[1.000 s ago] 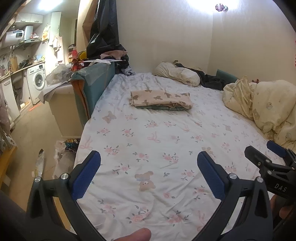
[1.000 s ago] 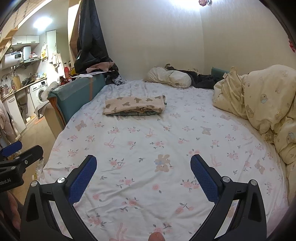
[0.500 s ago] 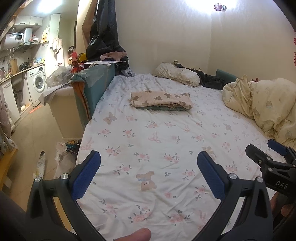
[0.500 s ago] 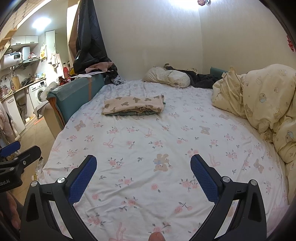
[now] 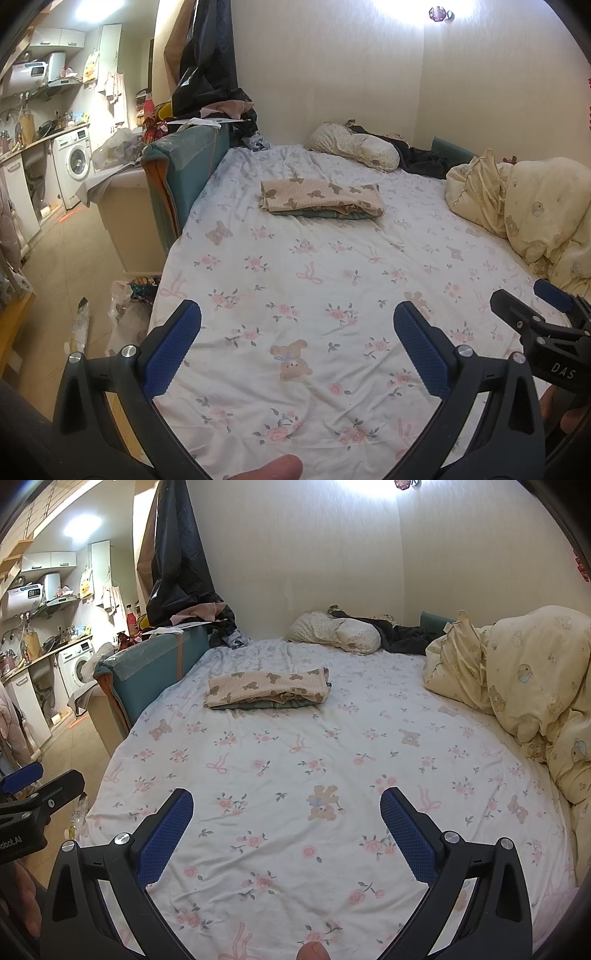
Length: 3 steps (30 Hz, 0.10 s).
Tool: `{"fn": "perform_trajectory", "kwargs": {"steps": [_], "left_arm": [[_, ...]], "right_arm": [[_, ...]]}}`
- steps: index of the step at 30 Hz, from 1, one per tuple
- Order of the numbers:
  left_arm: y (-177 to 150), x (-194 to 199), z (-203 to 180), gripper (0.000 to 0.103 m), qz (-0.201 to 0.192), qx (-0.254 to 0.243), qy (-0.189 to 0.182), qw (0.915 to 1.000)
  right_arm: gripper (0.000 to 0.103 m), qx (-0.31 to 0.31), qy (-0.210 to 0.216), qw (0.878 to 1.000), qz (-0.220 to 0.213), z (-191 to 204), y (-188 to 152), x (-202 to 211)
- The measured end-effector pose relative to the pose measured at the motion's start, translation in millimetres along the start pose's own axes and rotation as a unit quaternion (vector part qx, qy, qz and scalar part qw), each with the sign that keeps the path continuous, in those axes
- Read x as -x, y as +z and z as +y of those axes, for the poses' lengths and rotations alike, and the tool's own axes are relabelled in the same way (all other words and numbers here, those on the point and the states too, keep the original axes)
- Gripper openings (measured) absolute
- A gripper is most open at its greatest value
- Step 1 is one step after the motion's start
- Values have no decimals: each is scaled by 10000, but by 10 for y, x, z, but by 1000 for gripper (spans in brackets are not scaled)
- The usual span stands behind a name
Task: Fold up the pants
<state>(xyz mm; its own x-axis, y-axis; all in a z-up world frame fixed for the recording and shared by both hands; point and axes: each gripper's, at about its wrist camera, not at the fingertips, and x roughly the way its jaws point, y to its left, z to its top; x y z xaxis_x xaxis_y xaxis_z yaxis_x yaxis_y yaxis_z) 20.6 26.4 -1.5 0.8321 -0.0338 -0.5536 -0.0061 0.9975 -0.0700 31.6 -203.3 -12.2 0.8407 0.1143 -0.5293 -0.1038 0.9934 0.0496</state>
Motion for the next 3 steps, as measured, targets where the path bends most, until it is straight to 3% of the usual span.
{"fn": "perform_trajectory", "kwargs": {"steps": [3], "left_arm": [[-25,-10,16,103,18,36,-2,10000]], "right_arm": [[103,19,25,10000,-12,4,-11,-2]]}}
